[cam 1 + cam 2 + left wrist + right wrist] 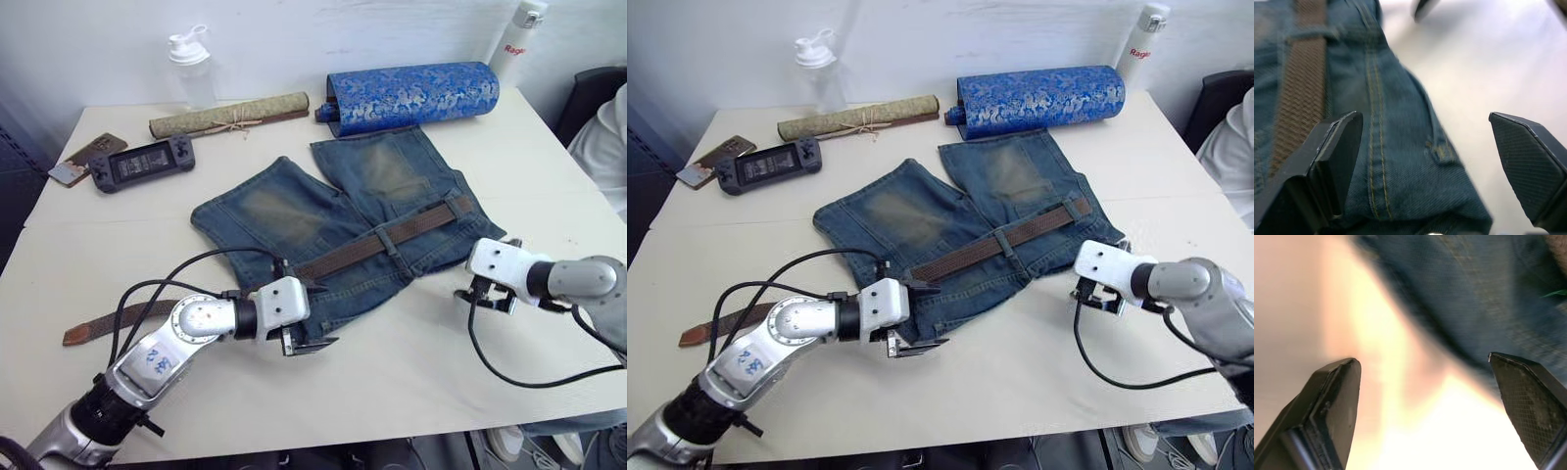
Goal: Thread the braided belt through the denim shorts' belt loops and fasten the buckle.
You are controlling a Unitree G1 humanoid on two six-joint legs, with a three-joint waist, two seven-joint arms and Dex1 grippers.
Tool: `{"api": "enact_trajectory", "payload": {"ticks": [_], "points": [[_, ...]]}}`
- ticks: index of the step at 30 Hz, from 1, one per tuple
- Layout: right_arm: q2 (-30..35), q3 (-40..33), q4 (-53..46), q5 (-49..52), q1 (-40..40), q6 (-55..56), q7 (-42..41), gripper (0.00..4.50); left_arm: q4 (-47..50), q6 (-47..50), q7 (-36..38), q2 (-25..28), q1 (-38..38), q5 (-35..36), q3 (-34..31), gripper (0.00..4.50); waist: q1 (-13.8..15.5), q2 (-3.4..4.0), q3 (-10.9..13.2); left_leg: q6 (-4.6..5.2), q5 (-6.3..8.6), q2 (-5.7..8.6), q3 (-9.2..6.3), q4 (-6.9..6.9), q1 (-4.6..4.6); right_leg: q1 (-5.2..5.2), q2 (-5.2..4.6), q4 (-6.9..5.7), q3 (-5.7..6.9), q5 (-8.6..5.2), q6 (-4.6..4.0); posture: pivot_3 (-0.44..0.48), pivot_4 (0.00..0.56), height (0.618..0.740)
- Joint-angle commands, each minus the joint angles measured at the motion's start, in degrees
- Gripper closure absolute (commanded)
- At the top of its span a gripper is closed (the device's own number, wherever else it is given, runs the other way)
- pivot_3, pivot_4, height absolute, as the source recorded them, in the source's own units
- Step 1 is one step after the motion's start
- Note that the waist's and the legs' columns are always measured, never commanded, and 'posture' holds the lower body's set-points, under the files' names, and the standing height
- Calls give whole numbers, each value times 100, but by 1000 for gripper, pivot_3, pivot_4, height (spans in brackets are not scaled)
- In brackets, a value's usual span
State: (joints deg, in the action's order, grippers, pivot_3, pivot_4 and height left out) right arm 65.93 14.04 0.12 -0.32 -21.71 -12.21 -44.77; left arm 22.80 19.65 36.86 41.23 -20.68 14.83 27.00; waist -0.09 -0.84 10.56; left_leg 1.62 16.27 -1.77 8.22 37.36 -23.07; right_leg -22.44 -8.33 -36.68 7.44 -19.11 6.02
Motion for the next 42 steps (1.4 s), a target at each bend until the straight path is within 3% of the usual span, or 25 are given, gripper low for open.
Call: {"api": "enact_trajectory", "payload": {"ticks": [1, 4, 6, 9, 13, 17, 19, 21, 26, 30, 33, 37, 42], "points": [[-304, 276, 695, -804, -248, 585, 125, 71, -346, -167, 71, -184, -266, -908, 355, 0, 7, -9, -1, 0, 0, 0, 0, 4, -1, 0, 0, 0, 0, 0, 0, 0, 150, 717], [-590, 425, 1258, -1440, -578, 910, 406, 71, -662, -451, 81, -264, -302, -1601, 560, 0, -5, -28, -10, 2, 2, -2, -4, 20, -1, 8, -1, -5, 2, 1, -1, 0, 150, 717], [-775, 468, 1555, -1712, -724, 1089, 545, 71, -629, -357, 21, -424, -241, -1673, 478, 0, -8, -39, -17, 4, 4, -3, -6, 31, 3, 15, -9, -11, 2, 1, -1, 0, 150, 717], [-927, 484, 1797, -1962, -776, 1327, 620, 0, -526, -322, 46, -550, -157, -1737, 323, 671, -9, -39, -17, 9, 10, -4, -28, 51, 12, 47, -20, -6, 5, 3, -1, 0, 150, 717], [-1057, 417, 1787, -1960, -618, 1408, 423, 1226, -481, -374, 131, -521, -46, -1815, 177, 1926, -8, -46, -21, -9, 29, -22, -82, 73, 17, 96, -26, 21, 11, 5, -5, 0, 150, 717], [-1149, 280, 1761, -1915, -557, 1359, 274, 3267, -459, -333, 207, -577, 11, -1844, 57, 3768, -14, -46, -21, -9, 29, -24, -85, 73, 17, 99, -24, 19, 16, 5, -6, 0, 150, 717], [-1136, 220, 1699, -1886, -533, 1325, 162, 4255, -431, -358, 259, -555, 43, -1841, -7, 4416, -10, -46, -21, -8, 28, -23, -84, 73, 16, 99, -24, 19, 18, 5, -6, 0, 150, 717], [-1106, 122, 1518, -1758, -469, 1231, -22, 4411, -431, -477, 327, -447, 129, -1779, -171, 4486, -10, -45, -20, -7, 28, -22, -84, 74, 16, 99, -24, 18, 19, 5, -6, 0, 150, 717], [-1037, -301, -218, -756, 252, 352, -1028, 4411, -552, -1356, 1409, 653, 887, -1099, -1036, 4486, -15, -34, -14, -23, 35, -49, -96, 68, 9, 93, -11, 19, 41, -9, -32, 0, 150, 717], [-1180, -485, -1983, -17, 659, -1128, -1401, 4411, -1373, -2248, 1807, 1183, 1150, -885, -1734, 4486, -18, -7, -2, -43, 35, -79, -102, 63, 10, 89, 15, 15, 54, -21, -53, 0, 150, 717], [-1387, -419, -2988, 275, 774, -2113, -1317, 4411, -2349, -3269, 1705, 1326, 973, -1209, -2011, 4486, -7, 2, 4, -45, 37, -80, -108, 64, 9, 84, 15, 4, 55, -23, -58, 0, 150, 717], [-1625, -133, -3491, 51, 780, -2823, -916, 4411, -3403, -4388, 1312, 1263, 635, -1829, -1976, 4486, 3, 8, 5, -33, 60, -78, -113, 63, 6, 79, 9, -1, 57, -24, -62, 0, 150, 717], [-1710, 229, -2922, -695, 679, -2595, -212, 4411, -4197, -5030, 1016, 999, 249, -2178, -1850, 4486, 10, 11, 3, -34, 51, -52, -111, 66, 1, 75, -14, -10, 63, -22, -56, 0, 150, 717]]}}
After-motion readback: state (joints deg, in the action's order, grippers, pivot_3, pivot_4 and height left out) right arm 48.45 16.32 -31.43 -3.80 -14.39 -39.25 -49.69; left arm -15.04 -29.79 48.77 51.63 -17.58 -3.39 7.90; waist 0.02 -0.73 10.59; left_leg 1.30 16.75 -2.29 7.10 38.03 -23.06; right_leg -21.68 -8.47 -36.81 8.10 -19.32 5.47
